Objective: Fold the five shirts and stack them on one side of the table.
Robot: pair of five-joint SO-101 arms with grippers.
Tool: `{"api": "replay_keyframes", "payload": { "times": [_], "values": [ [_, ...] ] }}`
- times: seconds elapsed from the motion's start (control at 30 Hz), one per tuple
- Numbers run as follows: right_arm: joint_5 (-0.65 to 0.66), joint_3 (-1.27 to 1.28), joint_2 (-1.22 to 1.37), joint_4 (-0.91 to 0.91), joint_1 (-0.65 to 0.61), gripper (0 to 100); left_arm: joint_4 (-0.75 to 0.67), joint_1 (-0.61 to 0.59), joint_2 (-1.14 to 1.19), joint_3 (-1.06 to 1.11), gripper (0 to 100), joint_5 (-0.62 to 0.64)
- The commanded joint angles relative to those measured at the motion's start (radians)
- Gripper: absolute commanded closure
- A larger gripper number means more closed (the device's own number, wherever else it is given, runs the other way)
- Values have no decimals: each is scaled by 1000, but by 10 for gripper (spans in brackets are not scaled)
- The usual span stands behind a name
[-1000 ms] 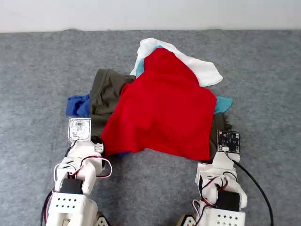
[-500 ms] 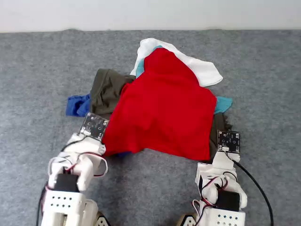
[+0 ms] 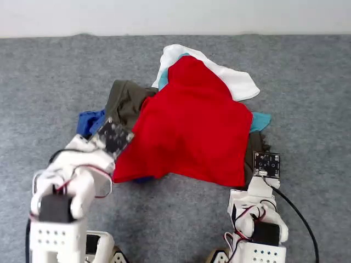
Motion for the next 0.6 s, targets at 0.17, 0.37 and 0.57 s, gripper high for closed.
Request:
{"api": "replay_keyframes", "payload": {
  "times": [0.17, 0.37, 0.57],
  "values": [
    [-8, 15, -7, 8, 13, 988, 244, 55, 560, -561, 984, 74],
    [-8, 15, -7, 8, 13, 988, 400, 137, 876, -860, 912, 77],
    [-8, 15, -7, 8, 13, 988, 377, 138, 1017, -981, 716, 163]
  ]
}}
